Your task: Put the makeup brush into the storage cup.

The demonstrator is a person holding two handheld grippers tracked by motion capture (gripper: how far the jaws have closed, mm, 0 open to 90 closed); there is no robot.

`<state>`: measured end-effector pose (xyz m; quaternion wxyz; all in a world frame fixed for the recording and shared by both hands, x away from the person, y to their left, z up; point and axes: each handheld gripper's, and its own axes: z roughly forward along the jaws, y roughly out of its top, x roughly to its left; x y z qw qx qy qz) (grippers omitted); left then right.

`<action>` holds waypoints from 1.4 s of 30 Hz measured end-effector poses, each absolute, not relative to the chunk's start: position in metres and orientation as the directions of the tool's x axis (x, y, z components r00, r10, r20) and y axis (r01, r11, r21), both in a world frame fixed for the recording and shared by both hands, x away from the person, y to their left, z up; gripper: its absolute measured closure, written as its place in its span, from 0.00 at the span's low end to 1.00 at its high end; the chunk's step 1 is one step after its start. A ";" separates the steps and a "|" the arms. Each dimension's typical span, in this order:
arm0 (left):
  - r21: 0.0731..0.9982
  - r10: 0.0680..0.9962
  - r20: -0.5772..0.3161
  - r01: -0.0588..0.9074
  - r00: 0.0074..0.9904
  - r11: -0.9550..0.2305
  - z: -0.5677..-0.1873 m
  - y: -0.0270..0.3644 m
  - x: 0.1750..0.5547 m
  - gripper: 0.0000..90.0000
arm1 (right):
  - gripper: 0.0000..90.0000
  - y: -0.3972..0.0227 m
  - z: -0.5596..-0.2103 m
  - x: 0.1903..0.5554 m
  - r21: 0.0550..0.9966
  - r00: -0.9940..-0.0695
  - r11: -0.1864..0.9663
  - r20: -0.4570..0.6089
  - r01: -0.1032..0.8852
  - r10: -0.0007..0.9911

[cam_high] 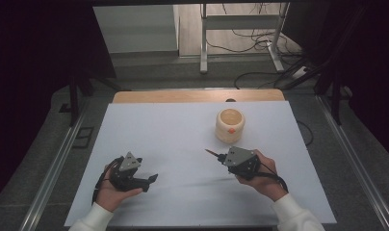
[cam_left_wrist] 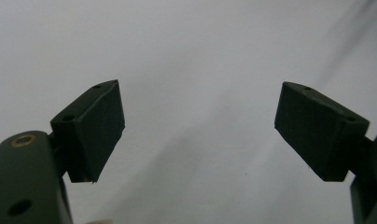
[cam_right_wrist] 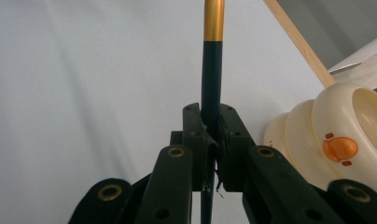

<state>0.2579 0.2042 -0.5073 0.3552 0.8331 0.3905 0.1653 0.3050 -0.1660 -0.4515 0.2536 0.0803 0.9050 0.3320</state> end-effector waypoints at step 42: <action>0.736 0.774 -0.015 0.531 0.633 -0.420 -0.511 0.201 0.265 0.18 | 0.93 -0.169 -0.432 0.327 0.767 -0.848 0.638 -0.287 0.076 0.446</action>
